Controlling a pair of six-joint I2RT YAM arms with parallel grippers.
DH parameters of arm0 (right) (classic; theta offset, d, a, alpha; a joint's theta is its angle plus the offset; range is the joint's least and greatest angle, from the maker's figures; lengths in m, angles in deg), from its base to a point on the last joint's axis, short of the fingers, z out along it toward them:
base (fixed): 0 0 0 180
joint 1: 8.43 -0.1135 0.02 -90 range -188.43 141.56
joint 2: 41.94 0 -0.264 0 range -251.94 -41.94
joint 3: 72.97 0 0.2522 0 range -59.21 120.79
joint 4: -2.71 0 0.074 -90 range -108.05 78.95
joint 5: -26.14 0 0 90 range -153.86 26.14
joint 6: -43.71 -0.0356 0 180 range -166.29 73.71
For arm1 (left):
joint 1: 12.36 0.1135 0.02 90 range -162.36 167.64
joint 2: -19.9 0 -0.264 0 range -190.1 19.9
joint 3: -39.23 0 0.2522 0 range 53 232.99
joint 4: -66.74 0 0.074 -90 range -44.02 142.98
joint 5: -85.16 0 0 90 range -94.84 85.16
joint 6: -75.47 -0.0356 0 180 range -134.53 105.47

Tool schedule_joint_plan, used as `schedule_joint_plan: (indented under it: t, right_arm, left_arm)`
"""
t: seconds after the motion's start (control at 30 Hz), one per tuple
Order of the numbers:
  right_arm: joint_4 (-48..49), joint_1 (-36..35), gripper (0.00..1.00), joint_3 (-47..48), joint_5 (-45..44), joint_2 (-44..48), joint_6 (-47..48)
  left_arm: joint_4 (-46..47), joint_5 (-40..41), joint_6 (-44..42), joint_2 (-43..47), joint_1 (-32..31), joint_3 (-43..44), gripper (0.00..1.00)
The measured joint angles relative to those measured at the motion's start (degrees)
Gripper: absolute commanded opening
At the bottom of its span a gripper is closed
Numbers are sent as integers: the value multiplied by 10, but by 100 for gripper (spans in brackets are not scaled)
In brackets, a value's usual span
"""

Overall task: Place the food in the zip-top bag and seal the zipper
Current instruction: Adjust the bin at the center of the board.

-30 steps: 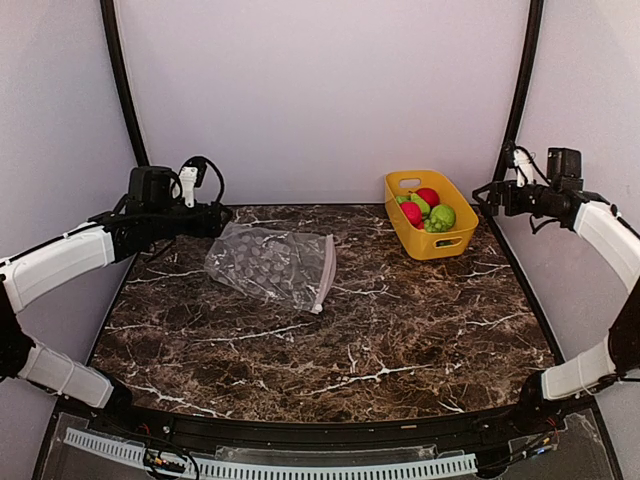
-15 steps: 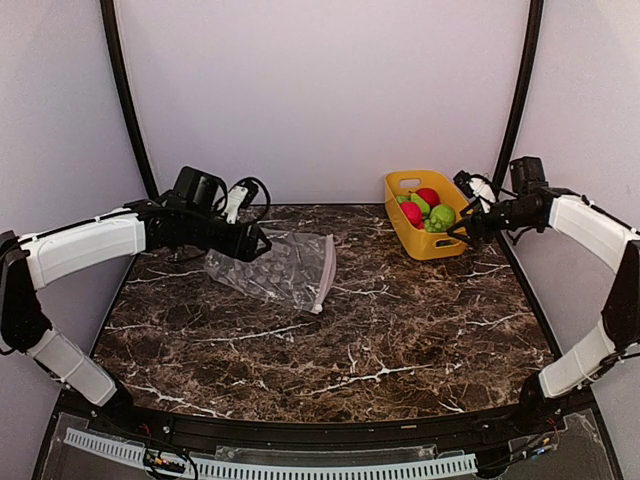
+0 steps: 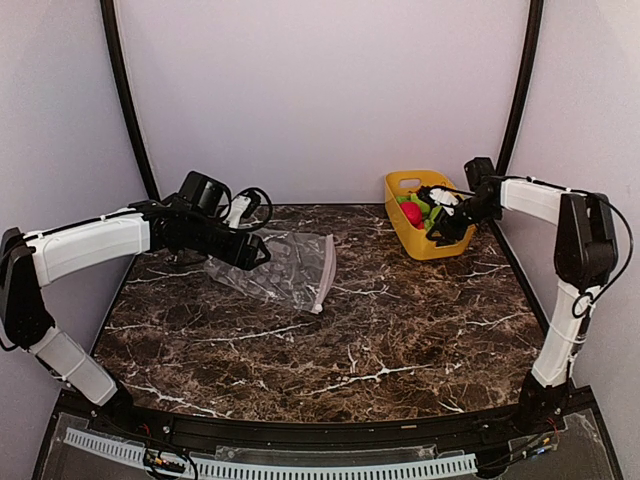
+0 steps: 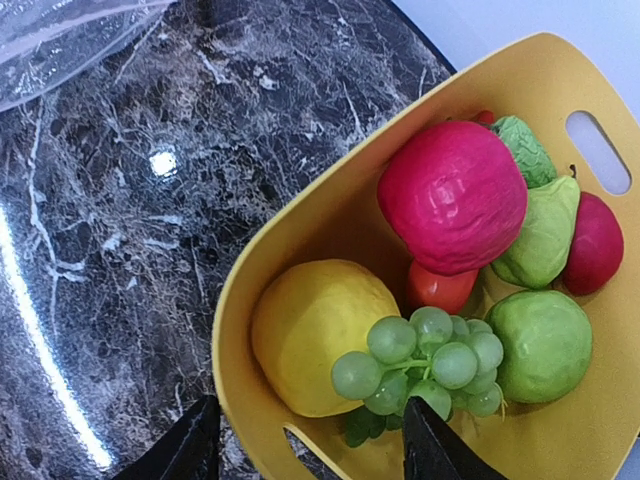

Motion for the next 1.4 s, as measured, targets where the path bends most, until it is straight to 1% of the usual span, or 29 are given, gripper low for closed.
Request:
schedule_joint_plan:
  t: [0.17, 0.33, 0.43, 0.57, 0.8, 0.83, 0.9, 1.0, 1.07, 1.13, 1.27, 1.4]
  right_arm:
    - [-16, 0, 41, 15, -6, -32, 25]
    - [-49, -5, 24, 13, 0, -24, 55]
    - [-59, -20, 19, -21, 2, 18, 78]
    - [-89, -60, 17, -85, 6, 105, 96]
    - [-153, -121, 18, -186, 28, 198, 88]
    - [-163, -124, 22, -198, 31, 209, 85]
    - [-172, -126, 34, -208, 35, 228, 73]
    - [-159, -121, 49, -205, 30, 260, 64]
    - [-147, -113, 55, -191, 19, 264, 58]
    - [-130, -97, 58, -167, 8, 247, 59]
    - [-99, -59, 56, -93, -13, 160, 68]
    - [-86, -35, 48, -51, -30, 77, 81]
  left_arm:
    - [0, 0, 0, 0, 0, 0, 77]
    - [0, 0, 0, 0, 0, 0, 77]
    - [1, 0, 0, 0, 0, 0, 77]
    - [1, -2, 0, 0, 0, 0, 75]
    - [2, -32, -3, 0, -1, 0, 73]
    - [2, -36, -3, 0, -3, 0, 73]
    - [4, -41, -2, 0, -9, 0, 74]
    - [4, -40, 4, -1, -28, 4, 76]
    - [1, -37, 10, -6, -41, 17, 76]
    - [0, -32, 16, -12, -51, 37, 76]
    - [1, -24, 25, -13, -64, 50, 76]
    - [0, -20, 33, -13, -70, 50, 75]
